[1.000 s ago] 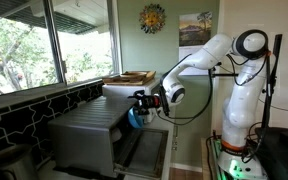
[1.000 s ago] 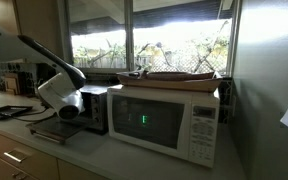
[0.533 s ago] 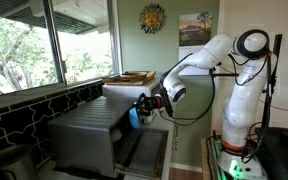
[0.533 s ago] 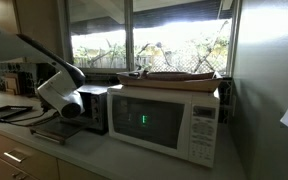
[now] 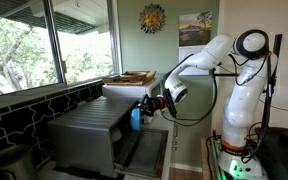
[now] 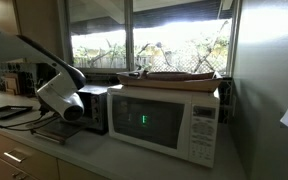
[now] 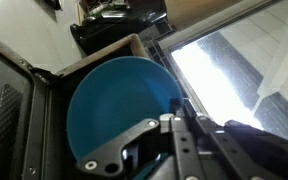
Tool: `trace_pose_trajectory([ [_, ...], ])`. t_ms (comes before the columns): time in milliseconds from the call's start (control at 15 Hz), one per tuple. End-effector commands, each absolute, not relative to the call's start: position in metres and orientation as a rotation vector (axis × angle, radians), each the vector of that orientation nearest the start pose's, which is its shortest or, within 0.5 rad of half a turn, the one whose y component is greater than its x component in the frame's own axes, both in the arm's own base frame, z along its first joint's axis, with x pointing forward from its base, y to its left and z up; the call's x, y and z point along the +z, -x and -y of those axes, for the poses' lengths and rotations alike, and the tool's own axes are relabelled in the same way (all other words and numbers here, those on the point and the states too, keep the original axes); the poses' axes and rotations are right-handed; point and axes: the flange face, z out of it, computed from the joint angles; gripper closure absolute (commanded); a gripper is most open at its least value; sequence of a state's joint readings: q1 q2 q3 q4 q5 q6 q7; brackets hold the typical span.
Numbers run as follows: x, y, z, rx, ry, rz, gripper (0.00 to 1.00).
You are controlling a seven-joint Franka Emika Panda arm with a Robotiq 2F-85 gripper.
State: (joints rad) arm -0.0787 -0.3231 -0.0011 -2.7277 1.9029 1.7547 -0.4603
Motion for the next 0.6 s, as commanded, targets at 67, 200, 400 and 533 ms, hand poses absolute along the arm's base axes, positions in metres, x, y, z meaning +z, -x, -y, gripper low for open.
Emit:
trace_pose_trajectory([
  [67,0.368,-0.390,-0.035,-0.099,1.219,-0.450,0.99],
  [200,0.357,-0.387,-0.031,-0.135,1.171,-0.399,0.99],
  [400,0.360,-0.387,-0.032,-0.127,1.188,-0.407,0.95],
  [533,0.351,-0.388,-0.031,-0.133,1.180,-0.405,0.95],
])
